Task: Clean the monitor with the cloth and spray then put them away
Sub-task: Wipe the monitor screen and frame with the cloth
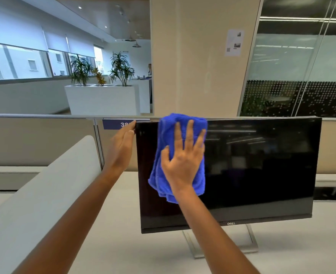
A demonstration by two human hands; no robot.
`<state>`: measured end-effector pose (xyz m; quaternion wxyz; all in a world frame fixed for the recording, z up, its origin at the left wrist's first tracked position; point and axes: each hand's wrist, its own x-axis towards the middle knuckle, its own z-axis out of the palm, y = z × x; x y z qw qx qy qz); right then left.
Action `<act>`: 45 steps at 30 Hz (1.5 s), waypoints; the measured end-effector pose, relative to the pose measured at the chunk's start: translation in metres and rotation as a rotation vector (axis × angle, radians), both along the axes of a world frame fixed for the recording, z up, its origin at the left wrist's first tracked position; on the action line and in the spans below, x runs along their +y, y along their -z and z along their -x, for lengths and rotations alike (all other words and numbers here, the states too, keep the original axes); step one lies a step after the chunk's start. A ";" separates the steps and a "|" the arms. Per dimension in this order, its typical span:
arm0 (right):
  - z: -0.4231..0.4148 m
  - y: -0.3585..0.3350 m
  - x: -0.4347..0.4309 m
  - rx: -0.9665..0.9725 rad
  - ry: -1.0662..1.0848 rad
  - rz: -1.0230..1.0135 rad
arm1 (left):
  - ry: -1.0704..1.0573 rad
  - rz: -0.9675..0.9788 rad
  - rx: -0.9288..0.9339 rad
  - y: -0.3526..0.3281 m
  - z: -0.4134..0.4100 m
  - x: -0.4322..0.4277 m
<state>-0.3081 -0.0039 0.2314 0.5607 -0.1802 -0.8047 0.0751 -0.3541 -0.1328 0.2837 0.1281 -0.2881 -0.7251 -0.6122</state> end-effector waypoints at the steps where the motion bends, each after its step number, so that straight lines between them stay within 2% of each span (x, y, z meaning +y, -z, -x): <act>1: 0.005 0.002 -0.014 -0.024 -0.022 -0.046 | 0.015 -0.023 -0.018 -0.001 0.000 0.000; 6: 0.016 0.014 -0.043 -0.097 -0.068 -0.278 | 0.067 -0.080 -0.013 0.001 -0.002 -0.003; 10: 0.003 0.014 -0.011 -0.140 -0.079 -0.493 | 0.089 -0.148 -0.083 0.002 -0.002 -0.001; 12: -0.008 0.014 0.014 -0.152 -0.046 -0.526 | 0.117 -0.151 -0.077 0.004 -0.003 0.001; 15: -0.031 0.012 0.054 -0.148 0.055 -0.419 | 0.129 -0.100 -0.062 0.013 -0.003 0.001; 20: -0.070 0.002 0.116 -0.120 0.217 -0.031 | 0.122 -0.095 -0.074 0.024 -0.002 0.000; 26: -0.045 -0.013 0.076 -0.009 0.196 0.233 | 0.129 -0.150 -0.067 0.024 -0.003 0.003; 33: 0.000 -0.008 -0.033 -0.148 0.020 -0.142 | 0.182 -0.245 -0.076 0.022 -0.006 0.004; 35: 0.007 -0.003 -0.049 -0.161 -0.006 -0.187 | 0.220 -0.251 -0.100 0.023 -0.007 0.001; 41: -0.013 0.015 -0.001 -0.196 0.017 -0.418 | 0.295 -0.218 -0.111 0.037 -0.016 -0.003; 45: -0.047 0.037 0.057 -0.168 0.142 -0.322 | 0.193 -0.156 -0.165 0.063 -0.027 0.001</act>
